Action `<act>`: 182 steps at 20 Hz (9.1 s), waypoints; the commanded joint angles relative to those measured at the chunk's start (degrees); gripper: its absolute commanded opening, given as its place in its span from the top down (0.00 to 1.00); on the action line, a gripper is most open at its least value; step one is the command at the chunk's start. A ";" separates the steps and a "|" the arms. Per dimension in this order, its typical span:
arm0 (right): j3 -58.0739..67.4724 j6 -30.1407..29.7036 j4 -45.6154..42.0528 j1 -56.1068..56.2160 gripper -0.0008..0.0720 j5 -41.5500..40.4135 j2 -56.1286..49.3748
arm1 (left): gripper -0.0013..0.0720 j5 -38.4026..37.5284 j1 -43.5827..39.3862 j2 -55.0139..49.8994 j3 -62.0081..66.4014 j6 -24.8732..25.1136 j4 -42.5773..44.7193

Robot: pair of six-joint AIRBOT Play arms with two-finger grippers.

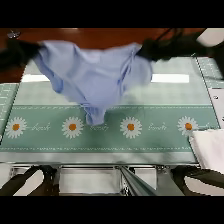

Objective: Fold the shirts.

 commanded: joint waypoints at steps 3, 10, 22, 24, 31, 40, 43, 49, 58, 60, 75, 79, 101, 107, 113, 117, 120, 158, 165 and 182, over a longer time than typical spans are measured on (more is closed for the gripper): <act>19.56 -0.50 -11.08 -1.27 0.96 17.09 13.49 | 0.95 -4.57 8.41 2.69 31.12 -6.95 2.32; 19.17 1.29 -11.74 -1.27 0.96 34.12 29.59 | 0.95 -15.39 16.37 14.19 41.88 -8.15 11.17; -39.56 2.93 -7.04 -1.29 0.96 15.54 37.13 | 0.95 -11.04 -4.04 15.39 -3.89 -8.50 23.71; -44.35 3.30 -8.35 -1.44 0.96 4.81 32.46 | 0.95 -0.55 -7.91 11.06 -9.70 -8.52 25.46; -37.68 4.02 -0.66 -5.31 0.96 -18.67 1.29 | 0.95 19.71 -17.86 -9.38 -11.15 -8.59 26.01; -9.27 -7.28 15.06 -18.67 0.12 11.17 -18.58 | 0.03 5.44 -11.47 -13.81 -7.28 -9.73 23.50; -9.70 -9.40 2.38 -28.20 0.12 20.44 -12.15 | 0.03 -12.94 0.04 -13.68 -6.88 -13.86 34.10; -42.32 -13.31 4.66 -40.70 0.12 7.19 8.46 | 0.03 -11.17 9.25 -10.75 -31.78 -12.20 28.30; -55.30 -16.35 7.61 -40.89 0.12 4.96 13.44 | 0.03 2.99 -3.41 -10.88 -41.16 -4.44 12.57; -55.34 -15.34 5.42 -40.81 0.12 4.74 13.35 | 0.03 5.14 -6.45 -10.88 -41.16 -4.44 11.58; -55.43 -10.62 5.51 -25.16 0.13 -3.26 1.22 | 0.95 4.57 -7.15 -10.86 -40.06 -3.34 10.58; -54.40 -12.66 8.85 -23.41 0.96 -6.10 0.87 | 0.95 3.96 -7.06 -10.86 -39.71 -3.34 10.58; 13.79 -3.54 -11.06 -23.45 0.96 8.44 41.94 | 0.95 -13.20 10.88 14.69 49.51 -10.10 26.29; 13.77 -0.50 -15.12 -23.47 0.96 15.13 49.24 | 0.95 -17.68 3.45 21.70 48.54 -11.96 31.23; -5.95 0.63 -11.52 -23.47 0.96 20.15 48.96 | 0.95 -17.73 0.44 20.81 26.32 -13.00 29.73; -29.27 -0.98 -5.70 -23.45 0.96 6.05 45.70 | 0.95 -8.41 -0.90 15.69 5.64 -8.87 29.07; -36.26 -5.60 -0.33 -22.91 0.96 -4.26 34.51 | 0.95 1.90 -5.07 8.02 0.13 -7.39 29.11; -60.92 -14.47 9.11 -39.12 0.13 1.90 21.81 | 0.03 -8.74 15.76 -11.23 -38.99 -9.99 29.49; -60.85 -12.79 7.76 -44.54 0.13 0.31 21.81 | 0.95 -4.09 5.90 -11.26 -39.78 -4.85 24.09; -56.19 -9.16 9.75 -27.89 0.14 -4.33 1.33 | 0.95 -5.77 6.78 -11.23 -38.03 -4.00 23.85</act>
